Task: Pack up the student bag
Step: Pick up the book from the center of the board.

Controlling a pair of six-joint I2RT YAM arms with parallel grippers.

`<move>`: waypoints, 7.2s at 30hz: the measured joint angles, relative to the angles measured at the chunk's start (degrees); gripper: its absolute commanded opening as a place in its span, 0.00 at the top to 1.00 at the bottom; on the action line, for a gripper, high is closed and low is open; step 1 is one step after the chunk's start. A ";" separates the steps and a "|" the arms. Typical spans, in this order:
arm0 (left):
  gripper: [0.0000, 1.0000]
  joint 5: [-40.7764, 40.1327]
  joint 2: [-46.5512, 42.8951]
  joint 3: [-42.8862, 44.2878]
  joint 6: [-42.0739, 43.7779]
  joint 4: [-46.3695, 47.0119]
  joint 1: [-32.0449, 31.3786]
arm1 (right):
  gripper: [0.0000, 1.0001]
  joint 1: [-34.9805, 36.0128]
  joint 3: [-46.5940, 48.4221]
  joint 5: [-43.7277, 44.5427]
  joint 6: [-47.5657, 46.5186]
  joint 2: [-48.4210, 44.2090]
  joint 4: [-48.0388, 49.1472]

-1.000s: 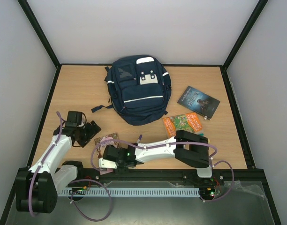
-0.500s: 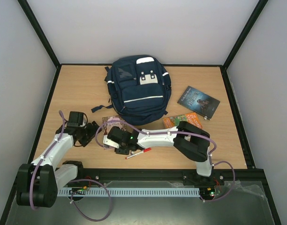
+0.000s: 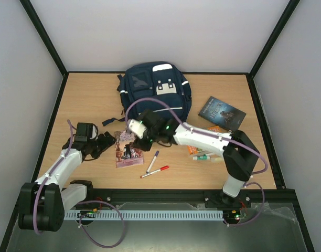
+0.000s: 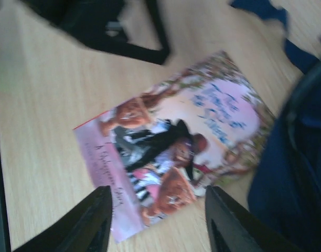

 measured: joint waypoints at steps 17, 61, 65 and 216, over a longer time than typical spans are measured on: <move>0.23 -3.17 4.37 -2.14 0.15 9.14 -2.32 | 0.59 -10.29 -3.34 -10.60 13.31 9.27 2.62; 0.25 5.81 10.03 -8.46 1.42 30.03 -3.32 | 0.73 -6.43 4.24 2.89 13.68 20.09 5.03; 0.26 6.56 6.60 -10.67 -0.33 30.21 -3.15 | 0.73 -6.43 4.46 2.89 13.49 20.24 4.72; 0.98 30.08 3.19 17.77 -3.85 39.21 -19.52 | 0.00 -38.49 -7.17 -46.90 10.86 -18.73 -2.67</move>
